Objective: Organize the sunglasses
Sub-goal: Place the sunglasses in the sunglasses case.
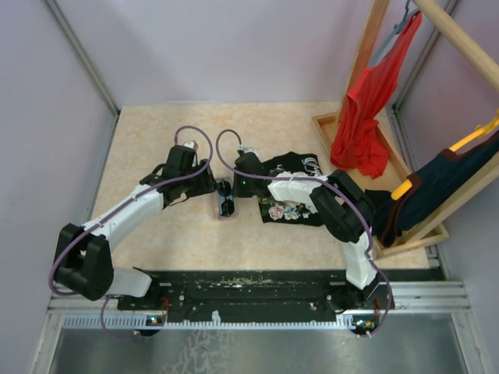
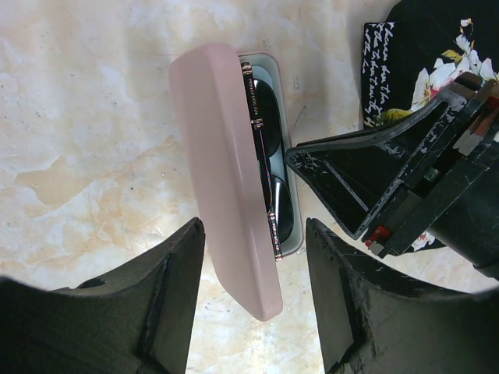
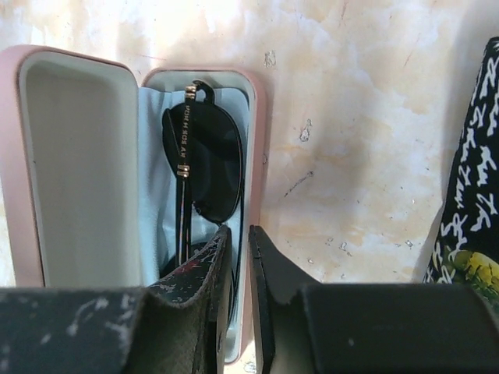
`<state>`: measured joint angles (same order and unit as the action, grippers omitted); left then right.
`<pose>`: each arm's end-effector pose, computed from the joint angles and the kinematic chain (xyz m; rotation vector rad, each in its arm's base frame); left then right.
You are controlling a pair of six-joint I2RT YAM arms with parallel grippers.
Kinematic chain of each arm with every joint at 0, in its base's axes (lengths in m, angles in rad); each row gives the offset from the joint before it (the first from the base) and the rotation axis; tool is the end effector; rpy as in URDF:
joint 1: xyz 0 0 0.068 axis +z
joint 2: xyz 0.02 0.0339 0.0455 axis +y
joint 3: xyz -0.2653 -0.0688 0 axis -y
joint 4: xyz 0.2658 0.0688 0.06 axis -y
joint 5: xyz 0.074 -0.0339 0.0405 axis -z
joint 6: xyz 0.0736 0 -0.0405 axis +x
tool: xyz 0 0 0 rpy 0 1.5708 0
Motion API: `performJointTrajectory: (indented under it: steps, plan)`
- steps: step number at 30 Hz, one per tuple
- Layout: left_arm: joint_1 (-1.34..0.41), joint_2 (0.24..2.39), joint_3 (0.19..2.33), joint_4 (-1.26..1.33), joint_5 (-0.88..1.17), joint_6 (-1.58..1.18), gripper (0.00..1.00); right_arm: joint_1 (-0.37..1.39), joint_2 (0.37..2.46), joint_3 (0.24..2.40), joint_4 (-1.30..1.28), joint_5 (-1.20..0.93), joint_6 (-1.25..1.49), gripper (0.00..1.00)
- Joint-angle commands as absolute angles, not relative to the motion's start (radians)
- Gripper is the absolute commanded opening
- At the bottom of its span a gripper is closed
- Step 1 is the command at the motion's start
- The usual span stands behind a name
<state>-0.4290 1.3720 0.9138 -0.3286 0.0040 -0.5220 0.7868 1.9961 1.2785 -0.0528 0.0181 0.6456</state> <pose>0.3061 -0.1403 0.2053 -0.1099 2.4043 -0.4597 0.3364 0.3355 0.1228 -0.1632 2.4400 0.6625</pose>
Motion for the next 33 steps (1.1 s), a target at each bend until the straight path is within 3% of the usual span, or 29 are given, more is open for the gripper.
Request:
performJointTrajectory:
  steps: [1,26,33]
  plan:
    - [-0.420,1.374,0.923,-0.309,0.015,-0.511,0.61,0.781,2.018,1.327,-0.031,0.012,0.630,0.15]
    - [-0.421,1.371,0.926,-0.314,0.016,-0.504,0.60,0.792,2.010,1.340,-0.085,0.031,0.599,0.12]
    - [-0.421,1.338,0.935,-0.318,-0.007,-0.497,0.62,0.788,1.917,1.264,0.020,-0.016,0.626,0.20]
